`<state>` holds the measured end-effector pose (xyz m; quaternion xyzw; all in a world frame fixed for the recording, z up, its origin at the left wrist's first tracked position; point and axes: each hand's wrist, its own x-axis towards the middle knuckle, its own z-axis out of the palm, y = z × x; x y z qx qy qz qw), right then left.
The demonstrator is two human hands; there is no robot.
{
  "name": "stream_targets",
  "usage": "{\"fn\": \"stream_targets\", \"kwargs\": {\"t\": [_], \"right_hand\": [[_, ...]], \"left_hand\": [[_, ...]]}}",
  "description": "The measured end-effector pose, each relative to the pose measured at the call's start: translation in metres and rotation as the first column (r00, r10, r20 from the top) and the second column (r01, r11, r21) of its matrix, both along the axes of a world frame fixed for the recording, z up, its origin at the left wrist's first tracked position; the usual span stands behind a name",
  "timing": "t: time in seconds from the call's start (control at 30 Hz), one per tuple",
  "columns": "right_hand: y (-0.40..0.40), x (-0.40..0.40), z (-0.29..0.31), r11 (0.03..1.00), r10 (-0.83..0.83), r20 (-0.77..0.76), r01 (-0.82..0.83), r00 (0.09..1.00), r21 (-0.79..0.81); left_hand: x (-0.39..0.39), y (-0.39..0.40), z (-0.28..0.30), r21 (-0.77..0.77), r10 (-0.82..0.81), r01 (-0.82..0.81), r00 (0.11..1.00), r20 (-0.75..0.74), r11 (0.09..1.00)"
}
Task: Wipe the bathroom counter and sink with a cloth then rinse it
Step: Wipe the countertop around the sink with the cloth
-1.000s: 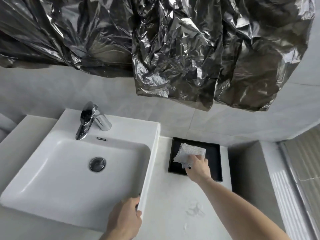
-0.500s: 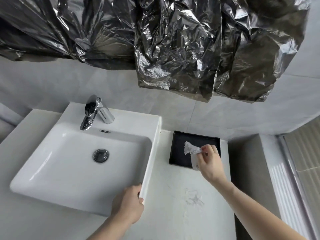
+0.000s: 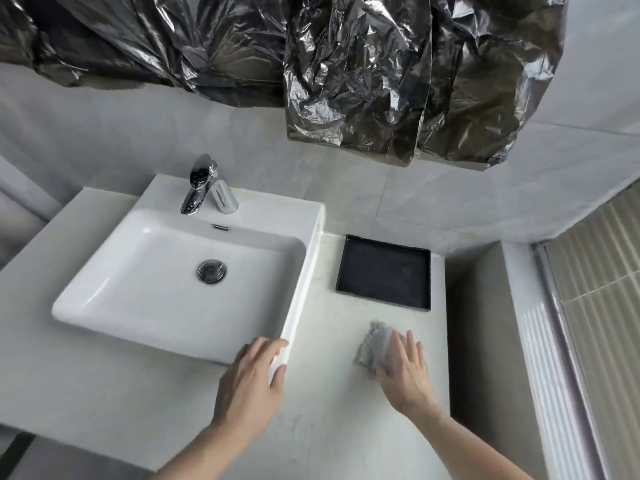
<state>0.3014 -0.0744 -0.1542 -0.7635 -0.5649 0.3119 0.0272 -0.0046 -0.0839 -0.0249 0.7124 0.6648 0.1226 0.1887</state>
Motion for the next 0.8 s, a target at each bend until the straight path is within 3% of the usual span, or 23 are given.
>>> {"fn": "stream_targets", "kwargs": {"t": [0.07,0.2,0.37,0.53,0.63,0.8], "right_hand": [[0.01,-0.005,0.001,0.999,0.001,0.042,0.0,0.999,-0.044],[0.025,-0.036,-0.006,0.994,0.068,0.17,-0.053,0.983,-0.094],[0.037,-0.111,-0.008,0.952,0.3,0.071,-0.293,0.951,-0.092],[0.028,-0.118,-0.009,0.893,0.449,0.106,-0.442,0.887,-0.082],[0.019,-0.066,-0.013,0.928,0.373,0.173,-0.364,0.912,-0.079],[-0.003,0.036,-0.016,0.992,0.064,0.285,-0.029,0.956,-0.123]], "left_hand": [[-0.015,-0.03,-0.007,-0.08,-0.03,0.028,0.999,-0.013,0.996],[-0.061,-0.066,-0.032,-0.312,0.038,-0.083,0.988,-0.149,0.947],[-0.113,-0.072,-0.055,-0.468,0.125,-0.27,0.94,-0.318,0.842],[-0.127,-0.06,-0.075,-0.571,0.095,-0.277,0.94,-0.327,0.773],[-0.119,-0.056,-0.09,-0.62,0.043,-0.249,0.944,-0.328,0.744],[-0.11,-0.056,-0.102,-0.607,-0.017,-0.276,0.902,-0.431,0.745]]}}
